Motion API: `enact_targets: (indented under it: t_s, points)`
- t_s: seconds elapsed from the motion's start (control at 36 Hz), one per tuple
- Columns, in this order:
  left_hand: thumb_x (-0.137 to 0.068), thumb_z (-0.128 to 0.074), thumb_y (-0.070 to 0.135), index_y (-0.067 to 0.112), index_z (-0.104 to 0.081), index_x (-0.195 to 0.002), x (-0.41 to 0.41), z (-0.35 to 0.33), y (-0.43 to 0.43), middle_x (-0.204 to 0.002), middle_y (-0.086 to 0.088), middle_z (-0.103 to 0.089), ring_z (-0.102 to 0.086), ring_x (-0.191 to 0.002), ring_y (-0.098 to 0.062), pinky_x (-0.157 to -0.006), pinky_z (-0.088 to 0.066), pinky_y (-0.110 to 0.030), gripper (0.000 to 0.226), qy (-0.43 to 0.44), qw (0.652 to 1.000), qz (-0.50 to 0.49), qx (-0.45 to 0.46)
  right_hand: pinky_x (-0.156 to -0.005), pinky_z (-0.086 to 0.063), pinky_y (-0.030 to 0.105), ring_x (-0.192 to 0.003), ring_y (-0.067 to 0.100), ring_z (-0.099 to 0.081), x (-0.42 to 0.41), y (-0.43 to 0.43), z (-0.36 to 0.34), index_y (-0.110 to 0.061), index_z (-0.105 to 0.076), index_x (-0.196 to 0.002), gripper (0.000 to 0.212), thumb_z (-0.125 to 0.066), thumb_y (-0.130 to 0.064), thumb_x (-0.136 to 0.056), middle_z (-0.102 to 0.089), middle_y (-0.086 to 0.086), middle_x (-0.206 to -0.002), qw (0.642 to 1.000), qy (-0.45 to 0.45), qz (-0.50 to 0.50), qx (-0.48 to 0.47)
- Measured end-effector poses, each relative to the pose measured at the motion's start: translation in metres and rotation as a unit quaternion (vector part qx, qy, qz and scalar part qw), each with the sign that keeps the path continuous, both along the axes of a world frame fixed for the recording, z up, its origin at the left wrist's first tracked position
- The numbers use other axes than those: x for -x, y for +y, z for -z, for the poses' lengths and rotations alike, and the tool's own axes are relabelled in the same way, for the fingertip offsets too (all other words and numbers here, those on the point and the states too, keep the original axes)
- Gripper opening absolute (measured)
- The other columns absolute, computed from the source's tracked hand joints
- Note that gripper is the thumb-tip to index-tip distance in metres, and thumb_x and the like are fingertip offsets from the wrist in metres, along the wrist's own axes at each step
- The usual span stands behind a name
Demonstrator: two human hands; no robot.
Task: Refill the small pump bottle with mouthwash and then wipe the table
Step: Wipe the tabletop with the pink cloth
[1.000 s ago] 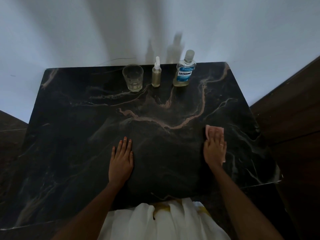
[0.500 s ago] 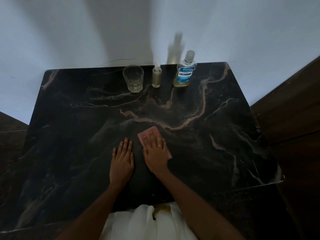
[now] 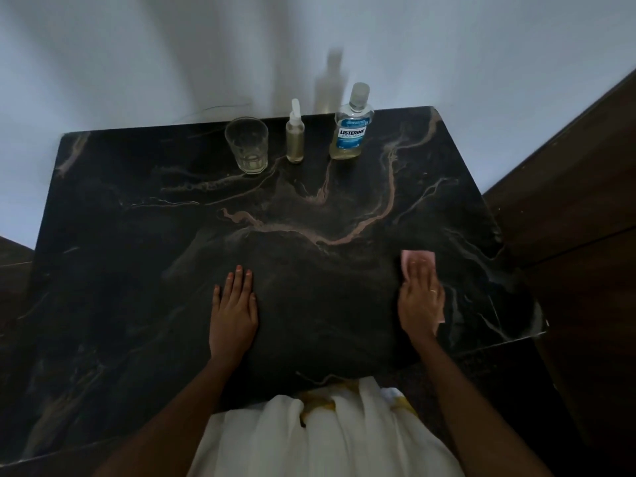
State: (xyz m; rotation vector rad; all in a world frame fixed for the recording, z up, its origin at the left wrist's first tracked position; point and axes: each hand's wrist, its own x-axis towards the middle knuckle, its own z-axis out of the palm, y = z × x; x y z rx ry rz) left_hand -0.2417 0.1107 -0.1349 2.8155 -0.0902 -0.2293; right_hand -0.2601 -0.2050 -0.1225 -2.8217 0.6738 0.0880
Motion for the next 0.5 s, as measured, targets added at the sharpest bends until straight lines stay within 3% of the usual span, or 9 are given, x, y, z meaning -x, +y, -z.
enact_targets:
  t_s: [0.14,0.19,0.31,0.39,0.5]
  points:
    - [-0.087,-0.002,0.043,0.016,-0.013,-0.143,0.001,0.0,0.001,-0.154,-0.004,-0.013,-0.005,-0.141,-0.014,-0.116,-0.001,-0.038,0.064,-0.004,1.0,-0.001,0.007,-0.106,-0.028,0.053,-0.136,0.034,-0.026,0.015,0.006,0.0,-0.012,-0.016,-0.141,0.058,-0.011,-0.033,-0.087,-0.025,0.016,-0.149,1.0,-0.001,-0.007,0.0]
    - [-0.087,-0.002,0.043,0.016,-0.013,-0.143,0.001,0.001,0.001,-0.154,-0.004,-0.013,-0.005,-0.141,-0.014,-0.116,-0.001,-0.039,0.064,-0.004,1.0,0.0,0.007,-0.105,-0.028,0.053,-0.135,0.035,-0.027,0.016,0.025,0.003,-0.012,-0.019,-0.142,0.056,-0.016,-0.031,-0.088,-0.025,0.017,-0.148,1.0,-0.002,-0.028,-0.002]
    - [-0.087,-0.001,0.043,0.016,-0.013,-0.143,0.001,0.002,0.001,-0.154,-0.004,-0.014,-0.005,-0.141,-0.014,-0.116,-0.002,-0.038,0.064,-0.008,1.0,-0.001,0.002,-0.104,-0.028,0.051,-0.134,0.033,-0.03,0.021,0.085,0.006,-0.013,-0.018,-0.141,0.054,-0.024,-0.028,-0.09,-0.032,0.016,-0.146,0.991,-0.006,-0.131,-0.006]
    - [-0.087,-0.001,0.043,0.016,-0.013,-0.143,0.002,0.002,0.001,-0.154,-0.004,-0.013,-0.004,-0.141,-0.014,-0.116,-0.001,-0.037,0.064,-0.008,1.0,-0.001,-0.005,-0.101,-0.041,0.049,-0.129,0.031,-0.04,0.029,0.138,0.006,-0.016,-0.026,-0.138,0.05,-0.024,-0.032,-0.091,-0.043,0.009,-0.141,0.977,0.007,-0.215,-0.009]
    - [-0.087,0.0,0.042,0.016,-0.009,-0.143,0.001,0.002,0.002,-0.154,-0.004,-0.008,0.0,-0.14,-0.012,-0.115,0.002,-0.036,0.063,-0.001,1.0,0.006,-0.016,-0.105,-0.02,0.043,-0.132,0.027,-0.027,0.042,0.172,0.008,-0.018,-0.021,-0.141,0.055,-0.023,-0.038,-0.089,-0.039,0.006,-0.144,0.958,0.032,-0.285,0.014]
